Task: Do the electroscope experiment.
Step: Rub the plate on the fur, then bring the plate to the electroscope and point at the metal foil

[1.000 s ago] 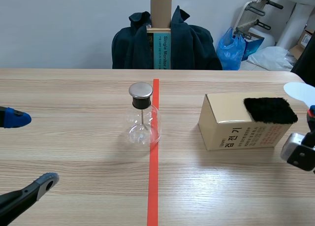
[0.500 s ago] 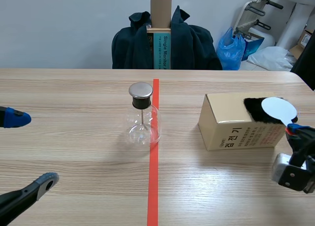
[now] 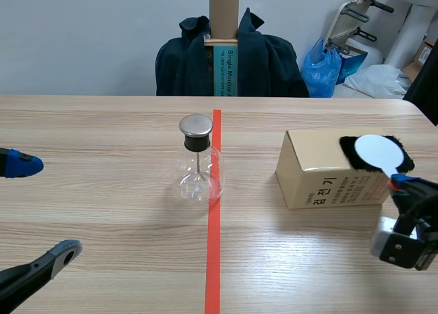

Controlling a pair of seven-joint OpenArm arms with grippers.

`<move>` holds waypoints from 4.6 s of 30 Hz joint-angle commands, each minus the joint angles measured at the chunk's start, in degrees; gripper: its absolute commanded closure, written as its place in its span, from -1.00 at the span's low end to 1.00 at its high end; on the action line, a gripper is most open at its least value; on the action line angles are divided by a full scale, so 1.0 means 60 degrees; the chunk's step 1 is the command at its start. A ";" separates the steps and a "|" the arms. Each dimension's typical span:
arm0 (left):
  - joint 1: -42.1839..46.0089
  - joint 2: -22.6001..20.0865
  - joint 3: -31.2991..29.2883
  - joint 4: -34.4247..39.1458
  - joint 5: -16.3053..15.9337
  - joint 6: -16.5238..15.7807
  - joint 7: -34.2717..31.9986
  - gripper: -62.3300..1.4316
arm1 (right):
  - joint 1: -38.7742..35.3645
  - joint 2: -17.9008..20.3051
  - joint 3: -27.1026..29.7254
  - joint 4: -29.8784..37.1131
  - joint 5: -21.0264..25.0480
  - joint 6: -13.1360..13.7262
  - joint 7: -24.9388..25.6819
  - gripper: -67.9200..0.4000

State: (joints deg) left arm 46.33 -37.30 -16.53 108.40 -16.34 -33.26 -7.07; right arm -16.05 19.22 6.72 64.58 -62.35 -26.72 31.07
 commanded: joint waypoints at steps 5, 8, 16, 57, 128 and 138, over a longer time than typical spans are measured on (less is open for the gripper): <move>-0.0025 0.0051 0.0055 0.0062 -0.0102 -0.0015 -0.0135 -1.00 | 0.0146 0.0117 0.0106 0.0095 -0.0044 -0.0084 0.1821 0.96; -0.0025 0.0051 0.0055 0.0062 -0.0102 -0.0015 -0.0135 -1.00 | 0.0160 0.0091 0.0178 0.0102 0.0040 -0.0171 0.0186 0.96; -0.0025 0.0051 0.0055 0.0062 -0.0102 -0.0015 -0.0135 -1.00 | 0.0160 0.0087 0.0222 0.0106 -0.0004 -0.0149 0.0976 0.96; -0.0080 0.0080 0.0055 0.0062 -0.0102 -0.0018 -0.0138 -1.00 | 0.0164 0.0044 0.0379 0.0437 -0.0084 0.0681 0.2102 0.96; -0.7752 0.1195 0.2164 -0.8590 0.0954 -0.0707 -0.1559 0.86 | 0.3723 0.2619 0.2335 0.6932 0.4470 -0.0084 -0.2375 0.96; -0.9938 0.2900 0.4601 -1.0830 0.2954 -0.0007 -0.3388 0.86 | 0.3952 0.2612 0.2335 0.6958 0.4761 -0.0080 -0.2331 0.96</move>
State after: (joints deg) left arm -12.45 -19.86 11.44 42.26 1.43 -33.80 -26.30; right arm 6.48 33.82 20.29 105.67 -34.22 -26.74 16.64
